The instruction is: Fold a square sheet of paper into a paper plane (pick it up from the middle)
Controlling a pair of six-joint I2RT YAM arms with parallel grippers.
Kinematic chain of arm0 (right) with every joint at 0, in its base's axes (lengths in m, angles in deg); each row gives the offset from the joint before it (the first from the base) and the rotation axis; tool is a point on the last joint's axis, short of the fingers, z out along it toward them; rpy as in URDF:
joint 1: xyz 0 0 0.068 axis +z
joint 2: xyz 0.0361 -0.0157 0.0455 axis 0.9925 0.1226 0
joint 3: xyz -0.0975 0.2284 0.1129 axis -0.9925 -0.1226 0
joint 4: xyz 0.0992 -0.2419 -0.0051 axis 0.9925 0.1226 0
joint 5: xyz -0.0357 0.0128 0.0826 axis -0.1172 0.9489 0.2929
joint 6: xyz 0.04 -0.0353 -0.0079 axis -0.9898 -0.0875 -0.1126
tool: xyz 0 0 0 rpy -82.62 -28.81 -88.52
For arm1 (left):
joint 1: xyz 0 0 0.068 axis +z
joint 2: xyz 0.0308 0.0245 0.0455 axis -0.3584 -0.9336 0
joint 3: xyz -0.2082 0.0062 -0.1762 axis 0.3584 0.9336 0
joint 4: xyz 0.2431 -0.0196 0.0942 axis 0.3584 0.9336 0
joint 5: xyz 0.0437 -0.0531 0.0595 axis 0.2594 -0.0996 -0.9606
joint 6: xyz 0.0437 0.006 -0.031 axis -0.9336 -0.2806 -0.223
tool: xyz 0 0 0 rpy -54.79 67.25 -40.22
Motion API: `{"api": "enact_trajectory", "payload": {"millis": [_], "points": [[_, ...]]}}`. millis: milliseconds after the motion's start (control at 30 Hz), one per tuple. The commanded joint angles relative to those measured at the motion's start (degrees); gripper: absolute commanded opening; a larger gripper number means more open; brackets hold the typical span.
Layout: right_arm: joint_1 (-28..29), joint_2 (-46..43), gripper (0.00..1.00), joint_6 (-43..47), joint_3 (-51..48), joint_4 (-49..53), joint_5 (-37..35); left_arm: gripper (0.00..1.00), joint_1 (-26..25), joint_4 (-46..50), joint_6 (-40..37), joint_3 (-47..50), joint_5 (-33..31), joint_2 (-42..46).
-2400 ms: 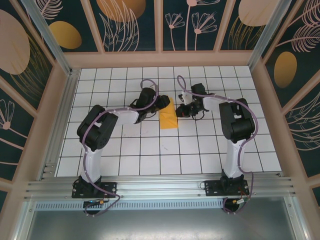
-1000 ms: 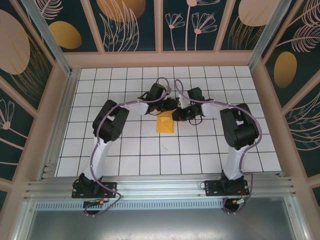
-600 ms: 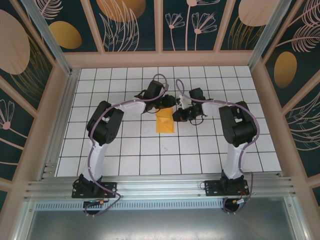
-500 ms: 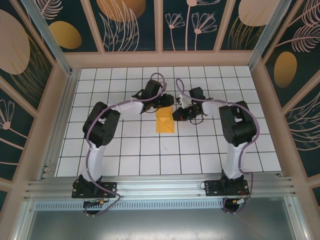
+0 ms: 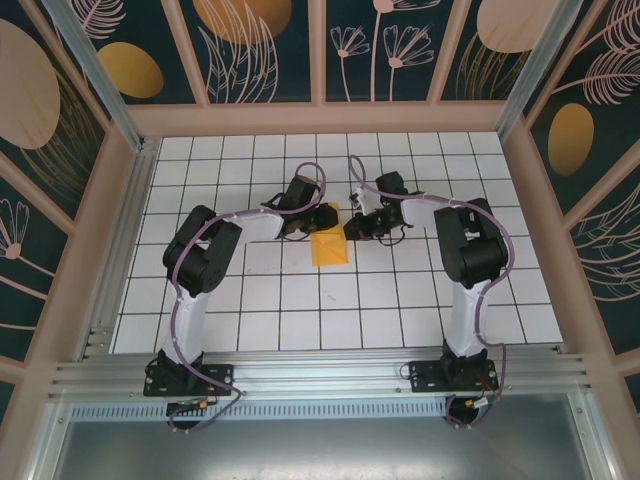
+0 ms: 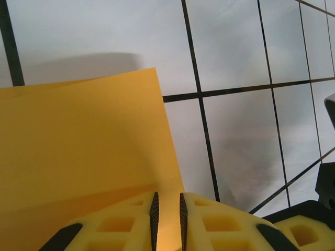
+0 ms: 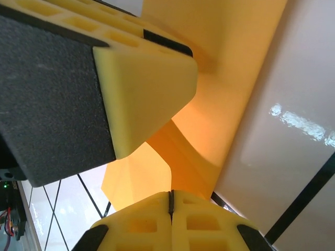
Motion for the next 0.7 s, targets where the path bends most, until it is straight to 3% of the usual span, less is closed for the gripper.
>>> {"api": "enact_trajectory", "payload": {"millis": [0, 667], "points": [[-0.3, 1.5, 0.01, 2.2, 2.3, 2.1, 1.0, 0.22, 0.1, 0.7, -0.7, -1.3, -0.9, -2.2], [-0.2, 5.9, 0.01, 6.1, 7.3, 6.0, 2.8, 0.2, 0.1, 4.0, -5.1, -4.0, -0.3, -4.6]]}}
